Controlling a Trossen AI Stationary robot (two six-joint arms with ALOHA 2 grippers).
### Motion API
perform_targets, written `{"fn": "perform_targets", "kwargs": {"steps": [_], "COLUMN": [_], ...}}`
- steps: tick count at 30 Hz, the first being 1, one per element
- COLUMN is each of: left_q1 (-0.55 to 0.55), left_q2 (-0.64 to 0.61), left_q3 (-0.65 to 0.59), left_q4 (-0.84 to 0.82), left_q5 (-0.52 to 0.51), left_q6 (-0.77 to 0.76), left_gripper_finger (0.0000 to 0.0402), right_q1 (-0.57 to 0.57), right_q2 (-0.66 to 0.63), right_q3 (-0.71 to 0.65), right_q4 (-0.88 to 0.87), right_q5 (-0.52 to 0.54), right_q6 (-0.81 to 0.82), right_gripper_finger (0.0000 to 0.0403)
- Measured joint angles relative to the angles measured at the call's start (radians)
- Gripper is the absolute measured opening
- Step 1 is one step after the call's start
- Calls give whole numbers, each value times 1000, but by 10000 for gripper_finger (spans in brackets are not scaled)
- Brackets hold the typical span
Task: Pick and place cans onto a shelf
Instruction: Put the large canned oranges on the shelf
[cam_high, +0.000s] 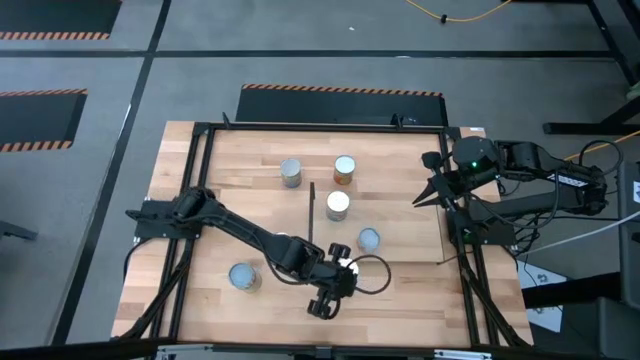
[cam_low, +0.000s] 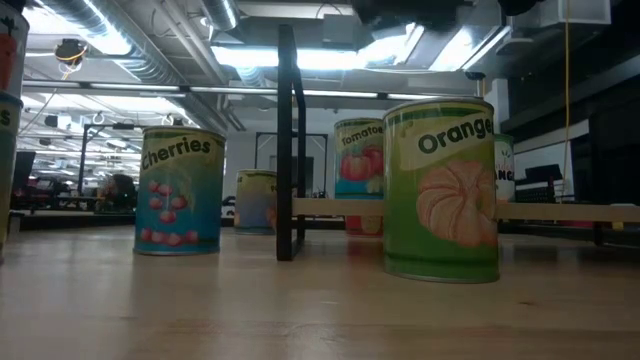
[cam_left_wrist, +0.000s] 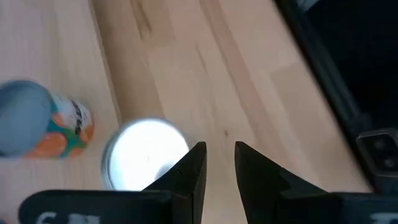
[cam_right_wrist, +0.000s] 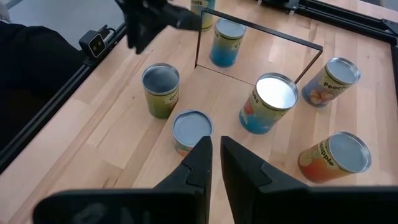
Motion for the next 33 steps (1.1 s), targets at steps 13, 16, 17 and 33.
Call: {"fn": "perform_targets", "kwargs": {"steps": [13, 16, 17, 33], "left_q1": [1, 1, 1, 9], "left_q2": [44, 44, 44, 80], "left_q3": [0, 0, 0, 1], "left_q4": [2, 1, -2, 10], "left_q5": [-88, -88, -88, -91], "left_q6": [46, 45, 45, 44], "left_gripper_finger": [76, 76, 76, 76], "right_q1": [0, 0, 0, 0], "right_q2": [0, 0, 0, 0], "right_q3": [0, 0, 0, 0], "right_q4": [0, -1, -1, -1], "right_q5": [0, 0, 0, 0], "right_q6": [0, 0, 0, 0], "right_gripper_finger": [39, 39, 39, 39]}}
